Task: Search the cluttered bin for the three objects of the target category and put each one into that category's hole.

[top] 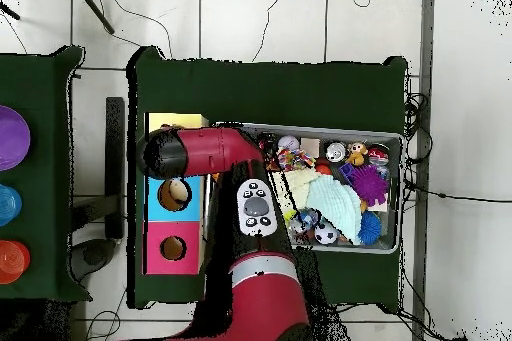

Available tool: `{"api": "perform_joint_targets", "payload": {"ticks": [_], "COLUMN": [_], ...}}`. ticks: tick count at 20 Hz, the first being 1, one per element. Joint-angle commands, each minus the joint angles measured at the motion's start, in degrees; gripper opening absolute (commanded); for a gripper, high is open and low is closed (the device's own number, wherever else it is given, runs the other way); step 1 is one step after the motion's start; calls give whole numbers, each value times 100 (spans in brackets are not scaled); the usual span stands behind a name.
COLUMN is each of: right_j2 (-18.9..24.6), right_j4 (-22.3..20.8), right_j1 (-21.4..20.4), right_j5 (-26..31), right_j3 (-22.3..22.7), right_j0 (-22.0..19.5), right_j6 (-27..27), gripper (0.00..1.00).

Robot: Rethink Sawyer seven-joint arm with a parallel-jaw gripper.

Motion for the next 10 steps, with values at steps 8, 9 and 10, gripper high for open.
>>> {"api": "perform_joint_targets", "payload": {"ticks": [8,9,10], "right_j2": [408,423,424], "right_j4": [654,691,717], "right_j1": [-949,-952,-949], "right_j5": [1289,1300,1281], "right_j3": [806,821,835], "right_j0": [-357,-361,-343], "right_j6": [341,337,348], "gripper": [0,0,0]}}
